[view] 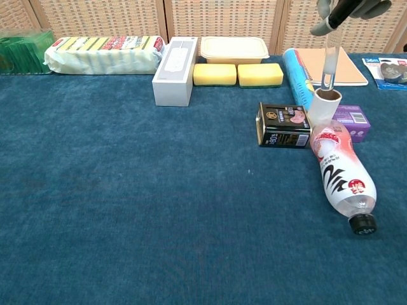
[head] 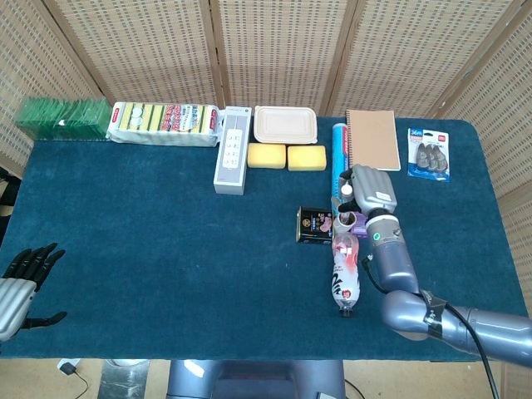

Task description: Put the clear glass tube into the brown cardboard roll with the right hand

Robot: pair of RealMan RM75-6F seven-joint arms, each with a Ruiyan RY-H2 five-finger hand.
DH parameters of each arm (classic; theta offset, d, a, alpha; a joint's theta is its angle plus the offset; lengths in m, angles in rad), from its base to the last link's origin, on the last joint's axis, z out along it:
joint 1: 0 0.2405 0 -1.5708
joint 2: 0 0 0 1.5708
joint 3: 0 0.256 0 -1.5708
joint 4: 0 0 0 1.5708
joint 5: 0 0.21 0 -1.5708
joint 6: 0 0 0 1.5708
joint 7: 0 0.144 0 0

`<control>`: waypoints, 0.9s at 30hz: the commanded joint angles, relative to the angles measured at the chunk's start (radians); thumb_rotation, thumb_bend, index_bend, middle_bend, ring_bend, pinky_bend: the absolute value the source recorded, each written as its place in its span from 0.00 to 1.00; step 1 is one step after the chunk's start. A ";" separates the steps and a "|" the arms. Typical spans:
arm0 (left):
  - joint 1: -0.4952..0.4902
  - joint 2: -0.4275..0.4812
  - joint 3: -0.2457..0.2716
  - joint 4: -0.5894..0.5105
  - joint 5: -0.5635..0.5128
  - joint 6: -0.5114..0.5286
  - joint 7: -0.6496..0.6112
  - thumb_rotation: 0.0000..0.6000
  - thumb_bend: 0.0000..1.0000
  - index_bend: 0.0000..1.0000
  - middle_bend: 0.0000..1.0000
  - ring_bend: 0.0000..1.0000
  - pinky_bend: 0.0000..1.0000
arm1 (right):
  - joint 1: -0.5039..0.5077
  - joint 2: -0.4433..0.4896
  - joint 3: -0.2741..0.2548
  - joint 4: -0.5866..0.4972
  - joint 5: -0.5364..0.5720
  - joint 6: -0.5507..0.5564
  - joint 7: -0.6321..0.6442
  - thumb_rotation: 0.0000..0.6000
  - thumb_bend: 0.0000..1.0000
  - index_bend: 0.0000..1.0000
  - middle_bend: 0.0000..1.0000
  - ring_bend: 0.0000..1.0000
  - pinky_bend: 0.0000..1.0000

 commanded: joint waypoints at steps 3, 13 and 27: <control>-0.001 -0.001 -0.001 -0.001 -0.003 -0.004 0.004 0.90 0.08 0.02 0.00 0.00 0.00 | 0.004 -0.008 0.006 0.020 -0.011 -0.019 0.023 1.00 0.49 0.83 1.00 1.00 0.94; -0.009 -0.003 -0.006 -0.008 -0.018 -0.022 0.016 0.90 0.08 0.02 0.00 0.00 0.00 | 0.008 -0.035 -0.008 0.091 -0.014 -0.078 0.058 1.00 0.49 0.83 1.00 1.00 0.94; -0.021 -0.003 -0.014 -0.014 -0.045 -0.053 0.026 0.90 0.08 0.02 0.00 0.00 0.00 | 0.000 -0.083 -0.037 0.200 -0.046 -0.140 0.111 1.00 0.49 0.83 1.00 1.00 0.94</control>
